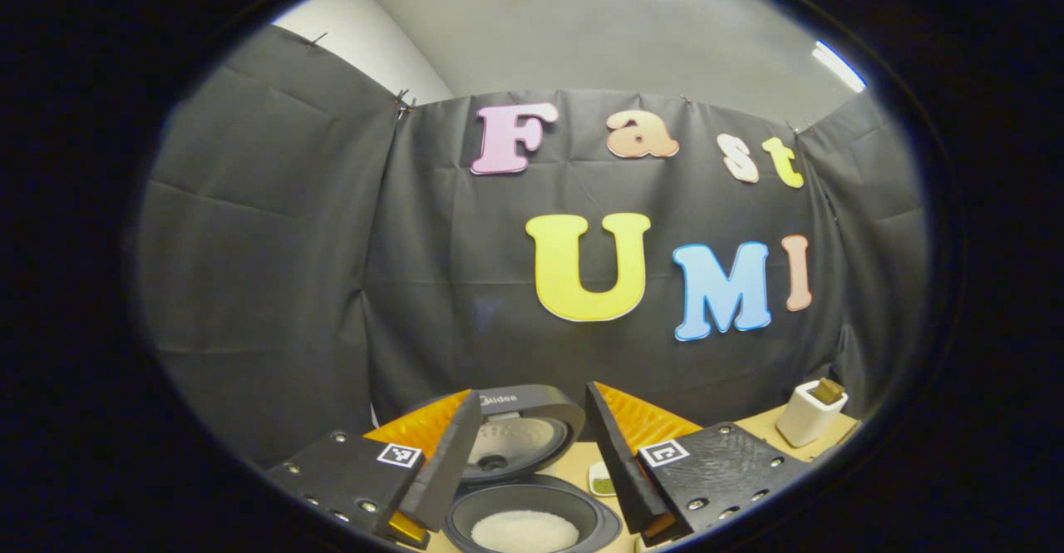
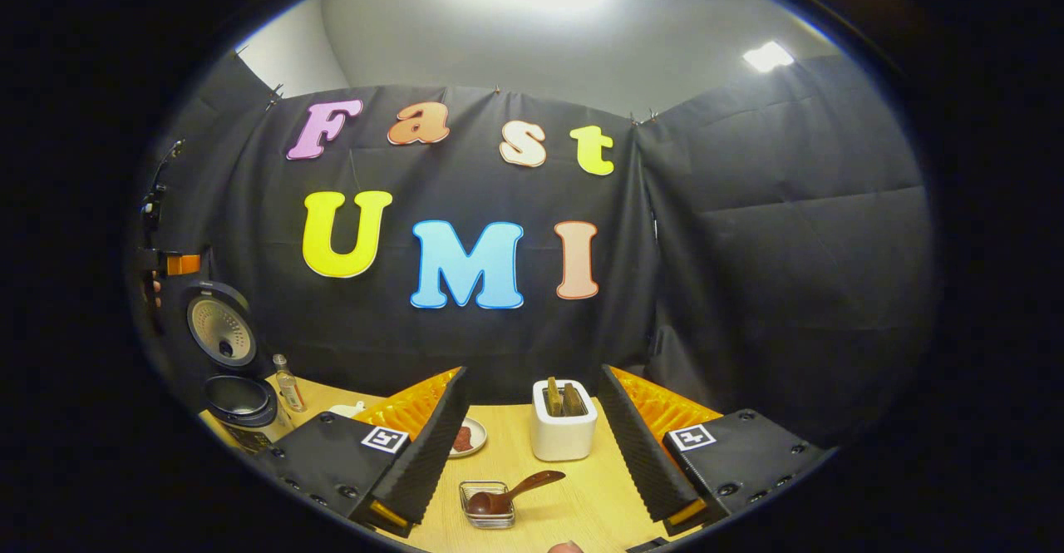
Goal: Close the left gripper, press the button to open the rice cooker; take a wooden spoon from the chopstick holder with the right hand, scoop a spoonful of rice and pour it into the rice cooker, then put the wooden spoon back into the chopstick holder.
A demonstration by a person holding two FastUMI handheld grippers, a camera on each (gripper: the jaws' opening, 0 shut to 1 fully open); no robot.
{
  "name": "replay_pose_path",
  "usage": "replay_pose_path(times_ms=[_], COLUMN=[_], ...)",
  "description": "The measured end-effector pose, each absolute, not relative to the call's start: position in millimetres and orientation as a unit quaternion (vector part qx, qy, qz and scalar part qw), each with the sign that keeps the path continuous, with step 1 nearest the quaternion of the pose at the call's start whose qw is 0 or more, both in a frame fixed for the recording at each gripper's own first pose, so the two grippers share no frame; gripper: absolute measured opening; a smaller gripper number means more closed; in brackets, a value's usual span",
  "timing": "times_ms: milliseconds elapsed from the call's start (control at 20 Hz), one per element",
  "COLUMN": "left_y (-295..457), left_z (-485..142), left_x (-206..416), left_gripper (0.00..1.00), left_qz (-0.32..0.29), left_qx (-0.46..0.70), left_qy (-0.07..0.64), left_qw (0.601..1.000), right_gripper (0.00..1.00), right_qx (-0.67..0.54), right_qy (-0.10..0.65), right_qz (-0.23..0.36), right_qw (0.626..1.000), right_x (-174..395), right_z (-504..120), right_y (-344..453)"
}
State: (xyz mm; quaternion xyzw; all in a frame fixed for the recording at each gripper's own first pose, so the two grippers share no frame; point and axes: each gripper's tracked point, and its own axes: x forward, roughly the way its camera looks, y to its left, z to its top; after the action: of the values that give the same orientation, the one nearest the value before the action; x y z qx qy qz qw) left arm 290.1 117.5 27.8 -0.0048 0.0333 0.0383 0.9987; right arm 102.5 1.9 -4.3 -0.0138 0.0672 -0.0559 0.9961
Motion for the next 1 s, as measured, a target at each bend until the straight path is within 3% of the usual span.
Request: replay_pose_path(times_ms=[500, 700, 1000], left_y=[165, 172, 159], left_z=[-4, -38, -45], left_x=[392, 402, 381], left_gripper=[0.79, 0.8, 0.81], left_qz=[0.064, 0.071, 0.067], left_qx=[0.004, -0.008, 0.001], left_qy=[0.056, 0.094, 0.094], left_qw=[0.996, 0.993, 0.993], right_gripper=[0.98, 0.98, 0.98], right_qx=[-0.002, -0.001, -0.003], right_qy=[0.089, 0.095, 0.095], right_qz=[-0.085, -0.084, -0.062], right_qw=[0.992, 0.992, 0.994], right_x=[104, 106, 109], right_z=[-26, -29, -26], right_y=[15, 17, 20])
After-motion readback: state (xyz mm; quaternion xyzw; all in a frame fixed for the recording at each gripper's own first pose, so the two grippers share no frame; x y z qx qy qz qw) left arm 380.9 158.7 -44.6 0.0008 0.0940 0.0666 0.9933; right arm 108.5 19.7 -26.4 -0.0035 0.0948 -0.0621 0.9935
